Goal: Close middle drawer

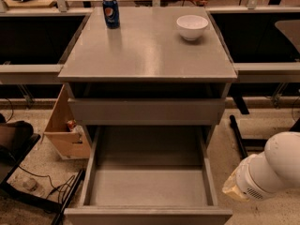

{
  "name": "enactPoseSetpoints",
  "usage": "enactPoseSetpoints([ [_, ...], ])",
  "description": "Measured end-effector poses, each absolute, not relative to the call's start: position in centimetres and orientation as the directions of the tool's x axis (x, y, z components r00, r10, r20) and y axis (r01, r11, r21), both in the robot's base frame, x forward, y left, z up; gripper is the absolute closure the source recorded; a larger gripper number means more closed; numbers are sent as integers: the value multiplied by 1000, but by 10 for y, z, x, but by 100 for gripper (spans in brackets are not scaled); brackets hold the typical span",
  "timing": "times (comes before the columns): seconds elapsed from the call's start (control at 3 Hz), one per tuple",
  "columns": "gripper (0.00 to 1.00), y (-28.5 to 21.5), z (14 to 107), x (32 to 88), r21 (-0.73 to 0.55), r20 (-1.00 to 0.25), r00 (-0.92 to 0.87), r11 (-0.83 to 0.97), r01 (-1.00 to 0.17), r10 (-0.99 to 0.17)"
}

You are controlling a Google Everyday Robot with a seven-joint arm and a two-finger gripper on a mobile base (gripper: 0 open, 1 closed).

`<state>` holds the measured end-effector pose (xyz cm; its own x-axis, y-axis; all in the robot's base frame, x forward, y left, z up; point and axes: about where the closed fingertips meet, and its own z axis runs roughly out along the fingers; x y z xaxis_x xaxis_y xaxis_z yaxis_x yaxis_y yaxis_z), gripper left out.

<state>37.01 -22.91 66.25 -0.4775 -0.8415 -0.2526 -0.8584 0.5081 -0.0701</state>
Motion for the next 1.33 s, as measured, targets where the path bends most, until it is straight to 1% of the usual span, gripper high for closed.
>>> enactPoseSetpoints([
  [0.33, 100, -222, 634, 367, -44, -223, -489, 510, -859, -843],
  [1.0, 100, -191, 479, 328, 118, -161, -552, 540, -834, -818],
  [1.33, 100, -172, 425, 321, 145, -193, -556, 537, -831, -808],
])
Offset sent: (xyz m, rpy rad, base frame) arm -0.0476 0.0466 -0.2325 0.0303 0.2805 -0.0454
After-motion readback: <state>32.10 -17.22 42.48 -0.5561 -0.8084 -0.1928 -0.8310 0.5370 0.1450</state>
